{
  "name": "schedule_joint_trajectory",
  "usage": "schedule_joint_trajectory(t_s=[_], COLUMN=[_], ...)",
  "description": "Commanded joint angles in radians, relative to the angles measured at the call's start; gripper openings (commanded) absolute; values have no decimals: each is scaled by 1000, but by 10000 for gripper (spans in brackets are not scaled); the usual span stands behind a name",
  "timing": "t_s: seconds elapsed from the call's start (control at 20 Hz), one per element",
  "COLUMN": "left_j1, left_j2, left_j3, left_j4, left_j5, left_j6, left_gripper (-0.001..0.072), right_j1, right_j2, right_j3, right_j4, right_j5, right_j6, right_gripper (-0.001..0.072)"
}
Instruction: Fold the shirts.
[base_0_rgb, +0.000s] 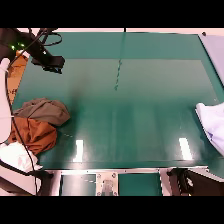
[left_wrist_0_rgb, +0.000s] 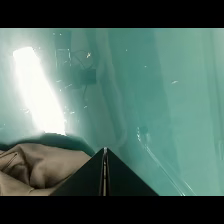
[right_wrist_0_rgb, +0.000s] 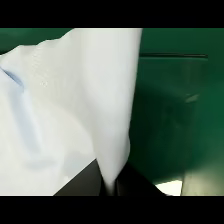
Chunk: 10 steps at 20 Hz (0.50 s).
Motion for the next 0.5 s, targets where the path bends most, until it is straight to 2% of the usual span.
schedule_joint_trajectory(t_s=[0.0, 0.25, 0.3, 0.35, 0.4, 0.45], left_j1=[0, 0, 0, 0, 0, 0], left_j2=[0, 0, 0, 0, 0, 0], left_j3=[0, 0, 0, 0, 0, 0], left_j4=[-4, -14, -14, -14, -14, -14], left_j5=[10, 10, 10, 13, 16, 18], left_j6=[1, 1, 1, 1, 0, 1], left_gripper=[17, 18, 18, 18, 18, 18], right_j1=[-113, -67, -67, -67, -68, -68], right_j2=[37, 20, 20, 21, 20, 21], right_j3=[-134, -152, -117, -64, 7, 93], right_j4=[-1, -3, -15, -67, -165, -297], right_j5=[-76, -137, -124, -76, -1, 95], right_j6=[-22, -26, -26, -26, -20, 29], right_gripper=[14, 20, 189, 398, 394, 282])
